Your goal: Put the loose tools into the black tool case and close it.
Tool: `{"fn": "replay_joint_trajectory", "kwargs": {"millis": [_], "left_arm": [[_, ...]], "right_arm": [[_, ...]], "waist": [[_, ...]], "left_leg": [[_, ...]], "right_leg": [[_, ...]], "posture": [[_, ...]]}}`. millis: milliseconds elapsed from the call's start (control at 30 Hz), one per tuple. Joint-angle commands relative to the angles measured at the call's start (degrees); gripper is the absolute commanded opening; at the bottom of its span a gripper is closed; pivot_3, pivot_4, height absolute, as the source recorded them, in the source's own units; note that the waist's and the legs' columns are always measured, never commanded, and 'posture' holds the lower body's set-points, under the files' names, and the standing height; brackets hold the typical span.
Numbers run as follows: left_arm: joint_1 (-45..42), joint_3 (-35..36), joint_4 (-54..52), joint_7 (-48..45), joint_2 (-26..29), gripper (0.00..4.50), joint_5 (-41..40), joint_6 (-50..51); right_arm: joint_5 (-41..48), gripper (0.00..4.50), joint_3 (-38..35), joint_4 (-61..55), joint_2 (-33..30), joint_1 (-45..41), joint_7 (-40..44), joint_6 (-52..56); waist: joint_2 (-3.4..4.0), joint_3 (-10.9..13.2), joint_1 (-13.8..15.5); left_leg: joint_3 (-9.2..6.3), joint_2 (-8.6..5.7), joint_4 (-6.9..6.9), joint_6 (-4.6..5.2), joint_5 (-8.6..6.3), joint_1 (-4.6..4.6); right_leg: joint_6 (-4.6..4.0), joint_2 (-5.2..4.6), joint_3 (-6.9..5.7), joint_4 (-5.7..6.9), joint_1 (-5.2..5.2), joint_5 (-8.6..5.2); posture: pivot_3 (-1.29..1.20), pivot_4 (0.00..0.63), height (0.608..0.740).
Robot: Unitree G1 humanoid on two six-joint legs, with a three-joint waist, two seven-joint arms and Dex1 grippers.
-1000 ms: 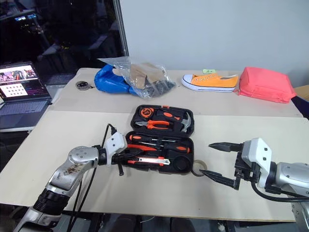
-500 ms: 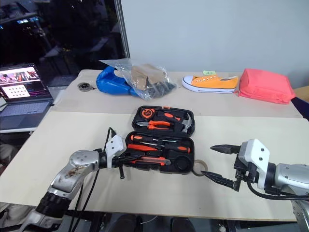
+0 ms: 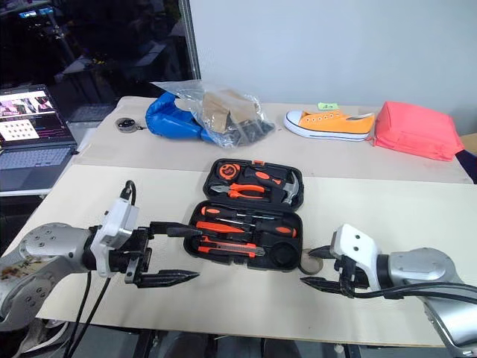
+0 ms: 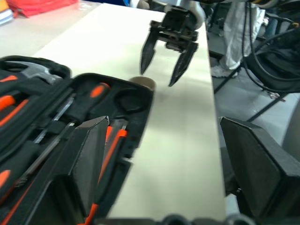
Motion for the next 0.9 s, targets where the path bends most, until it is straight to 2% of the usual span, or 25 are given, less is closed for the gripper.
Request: {"fn": "replay_joint_trajectory", "kwargs": {"millis": [33, 200, 233, 267, 500, 633, 767, 867, 900], "left_arm": [[0.4, 0.5, -3.3, 2.2, 0.1, 3.92, -1.9, 0.1], [1.0, 0.5, -2.8, 1.8, 0.6, 3.92, -2.1, -1.2], [1.4, 0.5, -2.5, 1.2, 0.7, 3.99, -1.7, -1.9], [1.7, 0.5, -2.2, 0.7, 0.8, 3.99, -1.3, -2.5], [3.6, 0.3, -0.5, -1.0, 0.8, 3.99, 0.6, -5.2], [3.4, -0.2, -0.9, 0.0, 0.3, 3.99, 0.8, -5.0], [3.1, 0.3, -1.4, 1.3, 0.6, 3.99, -0.4, -3.9], [3.5, 1.3, -2.4, 2.2, 1.2, 3.99, -2.2, -3.0], [3.7, 1.8, -3.0, 2.6, 1.4, 3.99, -2.9, -2.5]], "right_arm": [[-3.6, 3.17, 3.4, 1.6, -1.8, -1.9, 0.3, 0.5], [-9.2, 3.17, 8.0, 6.7, -0.6, -5.8, -1.9, -1.3], [-10.2, 2.65, 8.8, 7.5, -0.2, -6.6, -2.1, -2.0], [-10.8, 2.44, 9.4, 8.0, 0.1, -7.2, -2.0, -2.4], [-10.9, 0.02, 9.8, 8.0, 1.1, -8.8, -1.2, -2.7], [-7.1, 0.02, 4.7, 5.2, -0.1, -6.7, 0.2, -1.1], [3.7, 0.02, -3.8, -2.6, -2.9, -5.0, 5.2, 4.9], [7.2, 0.02, -1.9, -6.1, -3.6, -10.8, 5.3, 8.2], [6.5, 0.02, 1.3, -6.4, -2.8, -14.2, 4.8, 8.9]], "waist": [[0.0, 0.0, 0.0], [-0.01, 0.0, -0.3], [0.0, 0.0, -0.3], [-0.01, 0.0, -0.4], [-0.03, 0.0, -0.4], [-0.01, 0.0, -0.1], [0.06, 0.1, 0.0], [-0.01, 0.1, -0.7], [-0.03, 0.1, -1.0]], "left_leg": [[0.01, 0.0, 0.0, 0.0, 0.0, 0.02], [0.22, 0.02, 0.0, 0.0, 0.0, 0.06], [0.27, 0.02, 0.0, 0.0, 0.0, 0.06], [0.3, 0.01, 0.0, 0.0, 0.0, 0.06], [0.36, 0.06, 0.0, 0.0, 0.0, 0.11], [0.36, 0.07, -0.01, 0.0, 0.0, 0.08], [0.32, 0.05, -0.02, 0.0, 0.0, -0.01], [0.21, 0.08, -0.03, 0.0, 0.0, 0.04], [0.15, 0.12, -0.03, 0.0, 0.0, 0.07]], "right_leg": [[0.0, 0.01, 0.0, 0.01, 0.01, 0.0], [-0.05, 0.08, 0.02, 0.02, 0.0, 0.02], [-0.06, 0.09, 0.03, 0.02, -0.01, 0.03], [-0.06, 0.09, 0.03, 0.02, -0.02, 0.03], [-0.12, 0.14, 0.04, 0.03, 0.01, 0.06], [-0.11, 0.13, 0.03, 0.02, -0.01, 0.05], [-0.11, 0.07, 0.02, 0.01, -0.05, 0.05], [-0.09, 0.1, 0.05, 0.02, 0.0, 0.05], [-0.11, 0.13, 0.06, 0.02, -0.01, 0.06]], "posture": [[0.0, 0.15, 0.74], [0.0, 0.15, 0.74], [0.0, 0.15, 0.74], [0.0, 0.15, 0.74], [0.0, 0.15, 0.74], [0.0, 0.15, 0.74], [0.0, 0.15, 0.74], [0.0, 0.15, 0.74], [0.0, 0.15, 0.74]]}}
